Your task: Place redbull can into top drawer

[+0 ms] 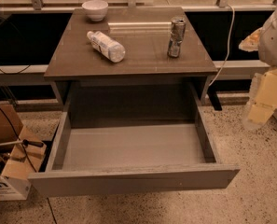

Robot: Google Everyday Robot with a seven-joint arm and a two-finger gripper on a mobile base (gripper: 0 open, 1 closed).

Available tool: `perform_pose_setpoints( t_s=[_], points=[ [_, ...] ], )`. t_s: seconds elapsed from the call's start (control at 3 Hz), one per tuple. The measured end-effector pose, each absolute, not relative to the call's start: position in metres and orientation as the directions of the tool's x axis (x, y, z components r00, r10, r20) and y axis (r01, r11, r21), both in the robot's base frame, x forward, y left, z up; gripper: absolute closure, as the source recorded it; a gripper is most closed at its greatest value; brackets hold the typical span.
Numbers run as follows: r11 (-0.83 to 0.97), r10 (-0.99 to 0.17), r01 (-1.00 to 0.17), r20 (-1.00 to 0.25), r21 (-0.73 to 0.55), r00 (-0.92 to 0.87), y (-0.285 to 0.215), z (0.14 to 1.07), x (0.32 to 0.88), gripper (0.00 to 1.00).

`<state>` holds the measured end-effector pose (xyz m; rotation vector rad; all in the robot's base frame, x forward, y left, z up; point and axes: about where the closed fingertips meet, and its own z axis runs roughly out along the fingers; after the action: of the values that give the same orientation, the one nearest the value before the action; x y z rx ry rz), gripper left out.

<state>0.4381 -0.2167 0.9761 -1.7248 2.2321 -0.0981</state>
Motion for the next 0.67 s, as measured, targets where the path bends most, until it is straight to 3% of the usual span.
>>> perform_pose_setpoints(
  t_s=[0.67],
  points=[
    [0.319,-0.936,-0.907,-0.242,-0.275,-0.256,-0.2172,0.9729,0.4473,0.0]
  ],
)
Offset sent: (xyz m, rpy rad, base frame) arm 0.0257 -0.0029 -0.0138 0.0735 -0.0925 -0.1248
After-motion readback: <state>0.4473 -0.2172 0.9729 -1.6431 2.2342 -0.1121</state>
